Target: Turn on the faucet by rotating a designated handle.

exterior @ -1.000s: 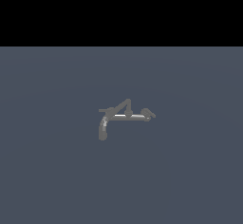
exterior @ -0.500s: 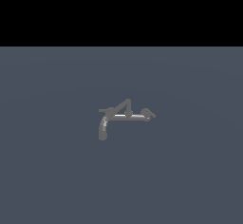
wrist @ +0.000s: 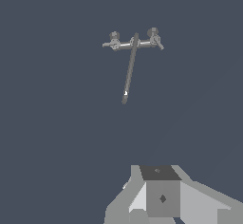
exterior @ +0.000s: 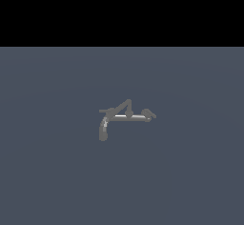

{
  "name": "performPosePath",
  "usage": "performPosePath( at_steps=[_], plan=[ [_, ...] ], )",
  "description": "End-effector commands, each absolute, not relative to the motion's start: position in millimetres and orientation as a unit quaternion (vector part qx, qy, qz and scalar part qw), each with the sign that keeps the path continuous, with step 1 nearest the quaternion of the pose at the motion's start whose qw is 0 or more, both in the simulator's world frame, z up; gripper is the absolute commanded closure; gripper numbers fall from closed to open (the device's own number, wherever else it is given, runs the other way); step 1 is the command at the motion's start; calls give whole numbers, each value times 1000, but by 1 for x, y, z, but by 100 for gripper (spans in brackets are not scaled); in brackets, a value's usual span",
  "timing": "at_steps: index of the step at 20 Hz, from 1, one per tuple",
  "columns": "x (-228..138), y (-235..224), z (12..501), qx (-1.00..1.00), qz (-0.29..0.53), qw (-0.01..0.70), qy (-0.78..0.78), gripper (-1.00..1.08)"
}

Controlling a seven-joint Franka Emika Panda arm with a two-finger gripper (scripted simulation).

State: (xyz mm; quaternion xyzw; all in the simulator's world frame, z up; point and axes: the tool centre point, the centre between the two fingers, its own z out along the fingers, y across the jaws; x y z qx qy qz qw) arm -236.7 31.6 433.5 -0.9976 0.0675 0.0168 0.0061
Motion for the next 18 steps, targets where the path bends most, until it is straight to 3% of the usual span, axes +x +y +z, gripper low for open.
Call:
performPosePath(
  at_steps=[1,18],
  plan=[
    [-229,40,419,-996,16,6,93,108],
    [-160,91,313,-961,13,7,277,108]
  ],
)
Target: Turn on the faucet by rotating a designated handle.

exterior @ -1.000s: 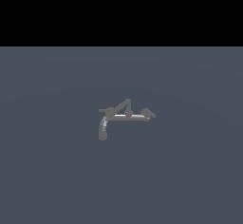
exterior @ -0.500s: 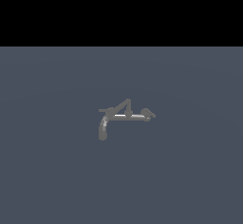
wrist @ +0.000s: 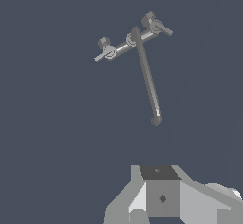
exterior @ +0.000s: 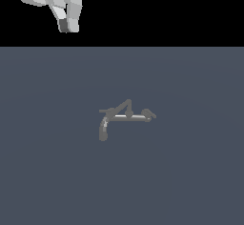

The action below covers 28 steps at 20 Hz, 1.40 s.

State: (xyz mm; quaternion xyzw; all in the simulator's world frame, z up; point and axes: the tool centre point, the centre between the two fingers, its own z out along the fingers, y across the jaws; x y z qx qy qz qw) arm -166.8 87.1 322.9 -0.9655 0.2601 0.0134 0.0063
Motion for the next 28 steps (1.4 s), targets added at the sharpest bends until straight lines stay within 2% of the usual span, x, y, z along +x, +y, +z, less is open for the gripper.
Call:
performPosePath(
  at_steps=[1,14,28],
  plan=[
    [-155,93,307,-958,13,7,287,108],
    [-96,109,234,-913,10,8,408,108],
    [-33,107,160,-852,6,5,524,108]
  ],
)
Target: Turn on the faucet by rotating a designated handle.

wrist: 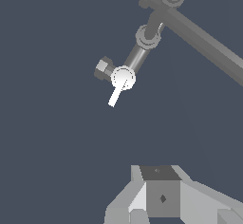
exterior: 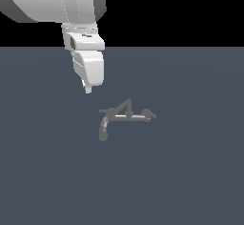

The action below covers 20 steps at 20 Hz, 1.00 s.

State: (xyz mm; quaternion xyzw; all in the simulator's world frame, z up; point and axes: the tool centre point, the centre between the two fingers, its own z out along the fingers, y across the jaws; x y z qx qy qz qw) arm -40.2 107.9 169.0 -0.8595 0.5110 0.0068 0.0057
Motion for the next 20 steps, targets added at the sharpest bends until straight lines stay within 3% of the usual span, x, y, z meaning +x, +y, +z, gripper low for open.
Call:
performPosePath(
  at_steps=[1,20],
  plan=[
    [-28,106,155,-846,6,5,533,108],
    [48,73,64,-746,0,-1,666,108]
  ],
)
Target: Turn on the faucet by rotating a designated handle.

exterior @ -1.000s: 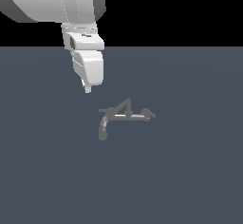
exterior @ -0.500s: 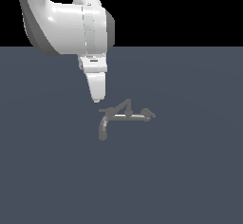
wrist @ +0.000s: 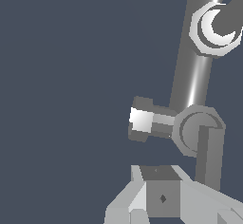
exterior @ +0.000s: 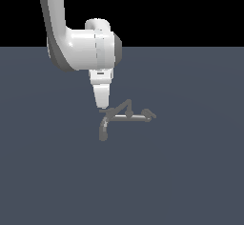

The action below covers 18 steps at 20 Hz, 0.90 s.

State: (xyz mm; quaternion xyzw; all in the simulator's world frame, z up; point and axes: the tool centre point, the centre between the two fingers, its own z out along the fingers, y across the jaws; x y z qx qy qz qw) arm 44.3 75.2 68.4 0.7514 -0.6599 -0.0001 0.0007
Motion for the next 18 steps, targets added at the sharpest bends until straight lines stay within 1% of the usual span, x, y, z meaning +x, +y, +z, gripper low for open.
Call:
performPosePath(
  at_steps=[1,16,18],
  plan=[
    [50,72,63,743,1,1,-669,108],
    [52,71,61,740,0,0,-673,108],
    [46,75,61,740,0,0,-673,108]
  ],
)
